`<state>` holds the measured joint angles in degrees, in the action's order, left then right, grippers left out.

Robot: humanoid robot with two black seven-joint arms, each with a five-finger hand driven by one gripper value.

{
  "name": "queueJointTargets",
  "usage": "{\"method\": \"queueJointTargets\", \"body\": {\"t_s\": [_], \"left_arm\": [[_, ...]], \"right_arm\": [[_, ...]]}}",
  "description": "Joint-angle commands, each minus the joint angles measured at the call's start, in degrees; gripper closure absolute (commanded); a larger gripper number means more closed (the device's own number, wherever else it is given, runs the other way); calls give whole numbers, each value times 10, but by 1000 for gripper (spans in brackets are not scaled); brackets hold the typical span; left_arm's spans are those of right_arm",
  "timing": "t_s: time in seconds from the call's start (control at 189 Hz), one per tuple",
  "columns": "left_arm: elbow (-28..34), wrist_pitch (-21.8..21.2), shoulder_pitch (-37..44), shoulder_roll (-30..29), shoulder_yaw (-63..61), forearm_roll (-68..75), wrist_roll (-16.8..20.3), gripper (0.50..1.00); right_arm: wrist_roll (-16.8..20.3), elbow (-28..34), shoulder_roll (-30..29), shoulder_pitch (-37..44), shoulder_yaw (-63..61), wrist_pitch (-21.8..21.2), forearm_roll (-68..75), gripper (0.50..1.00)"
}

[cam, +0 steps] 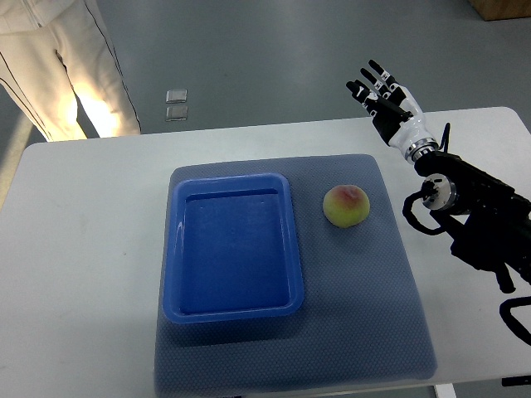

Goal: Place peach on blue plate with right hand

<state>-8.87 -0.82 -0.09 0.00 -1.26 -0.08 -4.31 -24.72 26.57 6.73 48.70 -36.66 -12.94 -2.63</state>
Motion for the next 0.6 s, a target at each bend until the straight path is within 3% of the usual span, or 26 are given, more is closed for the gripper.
{"method": "queueJointTargets", "body": {"t_s": [0.0, 0.597], "left_arm": [[-1, 0, 0, 0, 0, 0, 0, 500], [-1, 0, 1, 0, -1, 0, 0, 500]], "right_arm": [[-1, -1, 1, 1, 0, 0, 0, 570], [-2, -2, 0, 0, -4, 0, 0, 570]]}}
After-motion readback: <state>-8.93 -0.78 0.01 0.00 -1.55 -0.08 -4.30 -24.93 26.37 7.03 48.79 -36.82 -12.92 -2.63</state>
